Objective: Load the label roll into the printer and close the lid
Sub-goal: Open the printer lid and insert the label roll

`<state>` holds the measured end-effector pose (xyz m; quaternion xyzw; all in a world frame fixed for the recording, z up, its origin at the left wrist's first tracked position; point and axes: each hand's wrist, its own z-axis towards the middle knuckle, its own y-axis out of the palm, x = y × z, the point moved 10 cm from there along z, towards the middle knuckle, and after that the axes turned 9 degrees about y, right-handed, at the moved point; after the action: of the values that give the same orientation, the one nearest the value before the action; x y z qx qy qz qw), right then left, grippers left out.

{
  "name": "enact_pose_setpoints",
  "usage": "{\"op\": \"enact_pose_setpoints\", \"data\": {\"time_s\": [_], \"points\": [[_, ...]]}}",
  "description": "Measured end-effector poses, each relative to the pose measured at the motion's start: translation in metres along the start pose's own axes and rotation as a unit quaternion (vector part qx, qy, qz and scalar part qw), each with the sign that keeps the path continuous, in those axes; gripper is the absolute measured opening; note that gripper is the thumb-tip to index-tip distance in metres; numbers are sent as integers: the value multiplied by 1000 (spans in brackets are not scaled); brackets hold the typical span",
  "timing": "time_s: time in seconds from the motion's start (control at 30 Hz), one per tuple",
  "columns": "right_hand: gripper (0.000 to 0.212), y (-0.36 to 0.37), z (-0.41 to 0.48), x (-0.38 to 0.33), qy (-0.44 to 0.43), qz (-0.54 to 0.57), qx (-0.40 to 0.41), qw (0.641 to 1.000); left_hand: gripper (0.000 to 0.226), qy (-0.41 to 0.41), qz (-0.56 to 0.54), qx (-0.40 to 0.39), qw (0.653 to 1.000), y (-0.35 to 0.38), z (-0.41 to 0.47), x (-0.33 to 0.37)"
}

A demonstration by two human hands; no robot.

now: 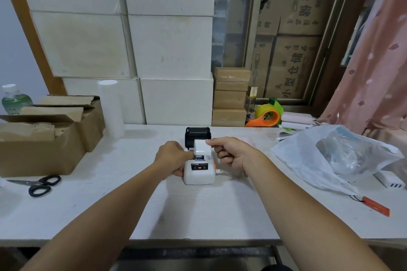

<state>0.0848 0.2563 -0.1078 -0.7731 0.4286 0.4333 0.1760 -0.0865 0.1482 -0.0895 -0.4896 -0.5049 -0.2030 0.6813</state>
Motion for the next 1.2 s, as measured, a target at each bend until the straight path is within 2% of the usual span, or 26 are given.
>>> {"op": "enact_pose_setpoints", "data": {"time_s": [0.23, 0.5, 0.67, 0.87, 1.2], "points": [[29, 6, 1, 9, 23, 24, -3, 999, 22, 7, 8, 5, 1000, -2, 3, 4], [25, 5, 3, 16, 34, -72, 37, 996, 19, -18, -37, -8, 999, 0, 4, -8], [30, 5, -5, 0, -13, -175, 69, 982, 20, -21, -59, 1, 998, 3, 6, -14], [31, 5, -5, -4, -23, -222, 87, 971, 21, -30, -116, -10, 993, 4, 9, -27], [25, 12, -11, -13, -58, -275, 109, 953, 22, -27, -116, 1, 993, 5, 9, -28]]}}
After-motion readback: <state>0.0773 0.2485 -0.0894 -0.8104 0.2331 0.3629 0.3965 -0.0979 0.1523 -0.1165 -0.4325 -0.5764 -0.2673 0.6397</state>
